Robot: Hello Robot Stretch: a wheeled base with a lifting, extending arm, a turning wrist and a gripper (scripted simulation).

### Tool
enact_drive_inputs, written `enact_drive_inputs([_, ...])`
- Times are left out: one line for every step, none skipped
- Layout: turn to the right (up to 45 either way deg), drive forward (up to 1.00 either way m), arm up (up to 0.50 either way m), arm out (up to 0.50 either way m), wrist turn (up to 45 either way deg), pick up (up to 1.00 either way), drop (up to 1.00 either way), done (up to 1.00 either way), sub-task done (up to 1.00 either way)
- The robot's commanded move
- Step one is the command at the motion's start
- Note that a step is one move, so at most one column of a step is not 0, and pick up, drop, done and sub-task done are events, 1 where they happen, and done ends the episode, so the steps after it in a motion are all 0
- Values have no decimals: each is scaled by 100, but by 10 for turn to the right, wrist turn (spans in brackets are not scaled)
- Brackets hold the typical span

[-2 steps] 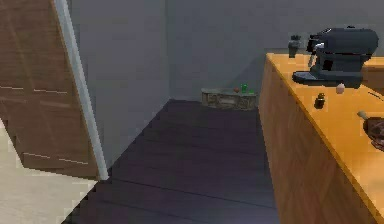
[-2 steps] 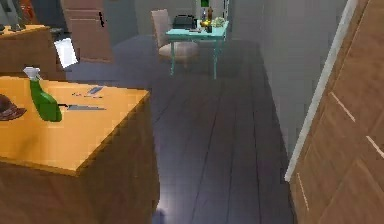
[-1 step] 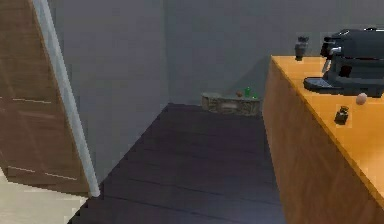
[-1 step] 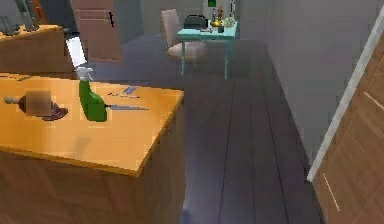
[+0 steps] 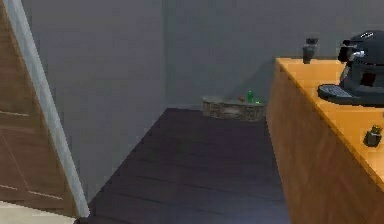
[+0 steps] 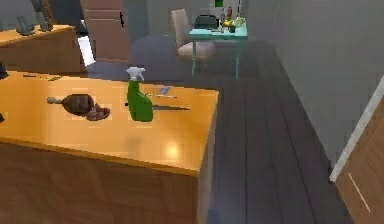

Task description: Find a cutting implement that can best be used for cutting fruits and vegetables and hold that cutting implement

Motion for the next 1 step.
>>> enact_drive_inputs([120, 0, 0, 0, 0, 0, 0, 0, 0])
